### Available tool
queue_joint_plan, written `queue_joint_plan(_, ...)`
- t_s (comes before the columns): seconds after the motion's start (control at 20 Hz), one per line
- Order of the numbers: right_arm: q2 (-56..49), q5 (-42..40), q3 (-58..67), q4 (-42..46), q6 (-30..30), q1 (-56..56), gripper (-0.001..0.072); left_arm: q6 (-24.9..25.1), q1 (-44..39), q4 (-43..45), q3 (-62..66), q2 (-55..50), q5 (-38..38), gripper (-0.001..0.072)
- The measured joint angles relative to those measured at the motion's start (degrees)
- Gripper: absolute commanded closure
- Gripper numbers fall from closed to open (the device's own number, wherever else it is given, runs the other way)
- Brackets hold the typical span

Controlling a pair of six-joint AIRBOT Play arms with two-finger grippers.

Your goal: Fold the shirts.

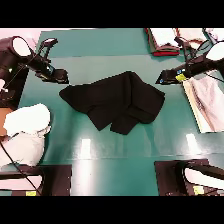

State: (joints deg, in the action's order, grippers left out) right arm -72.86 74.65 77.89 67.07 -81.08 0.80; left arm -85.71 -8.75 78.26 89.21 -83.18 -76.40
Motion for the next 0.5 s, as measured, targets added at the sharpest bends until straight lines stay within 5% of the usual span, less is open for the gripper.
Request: queue_joint_plan(0.5,1.99,-0.46,0.00,0.02,0.15,2.69,0.0276,-9.75,-12.90,-11.91,-38.77,13.40,16.44,0.0169)
